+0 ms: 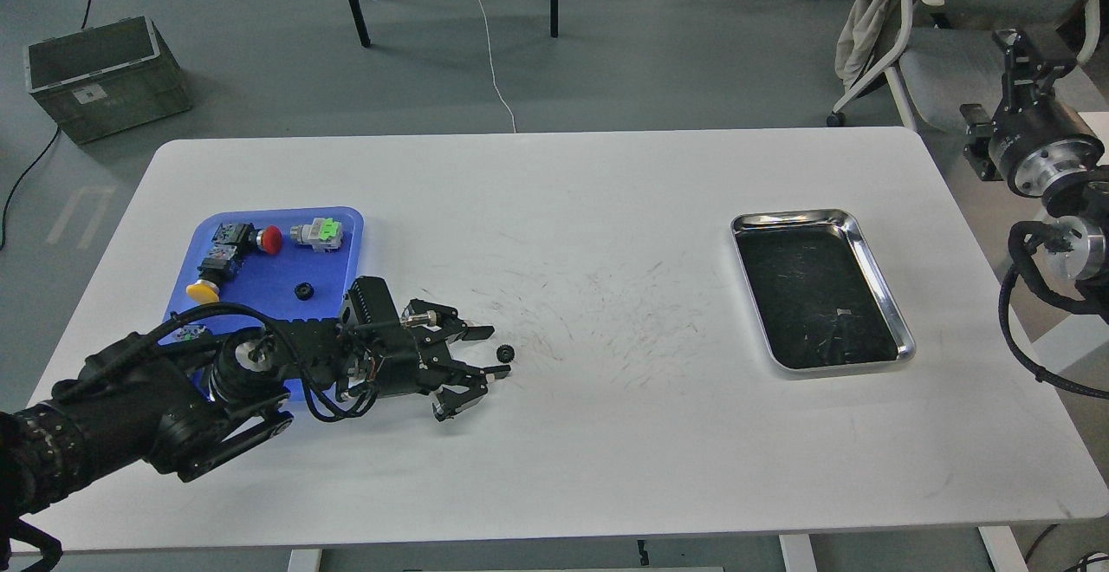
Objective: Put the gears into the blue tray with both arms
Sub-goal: 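Grasp the black gear on the table with the left hand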
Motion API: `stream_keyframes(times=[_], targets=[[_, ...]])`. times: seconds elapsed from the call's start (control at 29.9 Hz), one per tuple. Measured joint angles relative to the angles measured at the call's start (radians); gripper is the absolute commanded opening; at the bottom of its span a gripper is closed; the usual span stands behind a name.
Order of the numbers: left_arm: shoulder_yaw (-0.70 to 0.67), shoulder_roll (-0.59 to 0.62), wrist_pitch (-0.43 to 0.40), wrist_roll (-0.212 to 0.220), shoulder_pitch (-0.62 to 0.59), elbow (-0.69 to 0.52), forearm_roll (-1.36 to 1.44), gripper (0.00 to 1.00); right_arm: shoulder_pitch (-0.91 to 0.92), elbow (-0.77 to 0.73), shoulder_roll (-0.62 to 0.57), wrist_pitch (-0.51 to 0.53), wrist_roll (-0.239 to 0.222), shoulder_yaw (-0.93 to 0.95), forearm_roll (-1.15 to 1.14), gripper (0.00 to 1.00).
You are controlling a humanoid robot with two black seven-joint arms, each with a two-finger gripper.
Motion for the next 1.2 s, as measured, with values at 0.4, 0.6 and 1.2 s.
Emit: stream_keyframes(times=[0.4,0.6,1.2], targets=[[0.002,0.001,0.005,0.0,0.006,0.003,0.0,0.3,-0.009,-0.002,0.0,0.002,0.001,-0.003,-0.003,0.94],[0.0,0.004,0.009,0.0,0.007,0.004,0.0,0.21,-0.015,-0.003,0.0,0.002,0.001,-0.004,-0.005,0.94],[-0.01,0.052,0.018,0.0,0.006,-0.012,0.0,0.1,-0.027,-0.013,0.0,0.003,0.001,-0.005,-0.011,0.94]])
